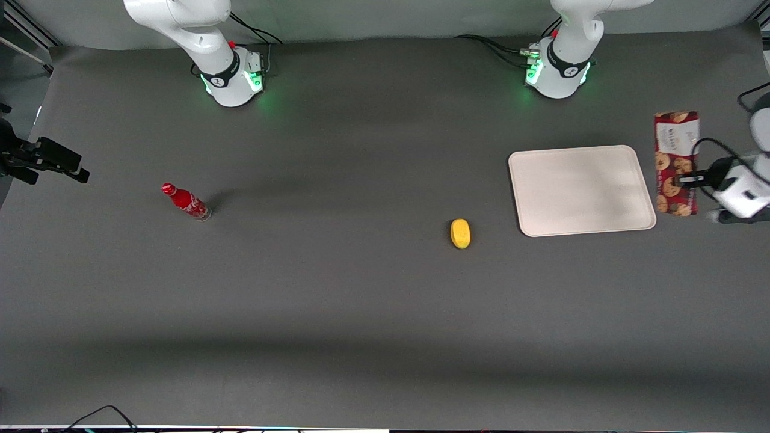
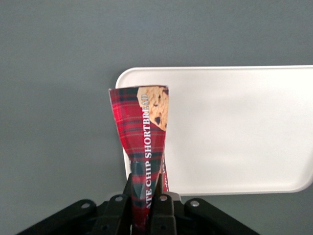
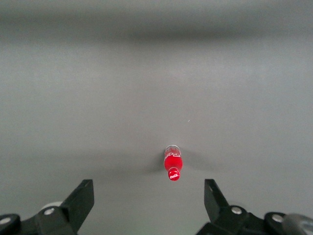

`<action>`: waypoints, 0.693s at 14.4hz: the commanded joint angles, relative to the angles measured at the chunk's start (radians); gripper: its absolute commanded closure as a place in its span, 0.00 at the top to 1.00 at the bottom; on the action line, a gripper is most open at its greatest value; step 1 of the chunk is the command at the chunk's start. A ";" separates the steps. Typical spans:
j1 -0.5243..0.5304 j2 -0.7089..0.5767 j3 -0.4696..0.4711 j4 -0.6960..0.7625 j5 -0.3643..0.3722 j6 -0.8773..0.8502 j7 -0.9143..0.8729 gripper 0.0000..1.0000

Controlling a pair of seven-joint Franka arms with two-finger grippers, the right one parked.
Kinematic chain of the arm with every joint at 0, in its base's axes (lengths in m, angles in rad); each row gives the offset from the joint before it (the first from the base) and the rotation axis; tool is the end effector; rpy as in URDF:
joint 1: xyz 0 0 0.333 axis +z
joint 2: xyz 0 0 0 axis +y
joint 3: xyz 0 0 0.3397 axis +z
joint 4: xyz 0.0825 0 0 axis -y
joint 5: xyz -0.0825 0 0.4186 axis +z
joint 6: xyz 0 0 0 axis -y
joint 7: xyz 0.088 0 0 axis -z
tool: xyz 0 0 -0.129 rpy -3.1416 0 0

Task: Place red cookie box on tray
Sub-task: 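Carry the upright box over the tray's edge with the left gripper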

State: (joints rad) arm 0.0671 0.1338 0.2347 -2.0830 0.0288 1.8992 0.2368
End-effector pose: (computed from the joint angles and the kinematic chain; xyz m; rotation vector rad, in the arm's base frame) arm 0.5288 0.1665 0.3246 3.0724 0.0834 -0.4927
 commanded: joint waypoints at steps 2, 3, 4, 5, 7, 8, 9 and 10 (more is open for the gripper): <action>0.003 -0.033 0.043 -0.233 0.010 0.282 0.102 0.00; 0.003 -0.026 0.057 -0.256 0.008 0.314 0.142 0.00; 0.008 -0.023 0.075 -0.271 0.000 0.340 0.179 0.00; 0.010 -0.008 0.083 -0.279 -0.022 0.381 0.203 0.00; 0.010 0.030 0.083 -0.279 -0.107 0.422 0.236 0.00; 0.008 0.039 0.083 -0.279 -0.143 0.442 0.249 0.00; 0.008 0.052 0.081 -0.278 -0.164 0.457 0.259 0.00; 0.008 0.067 0.081 -0.278 -0.181 0.472 0.272 0.00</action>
State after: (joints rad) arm 0.0810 0.1733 0.3148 -2.3605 -0.0929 2.3260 0.4623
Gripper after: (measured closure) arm 0.841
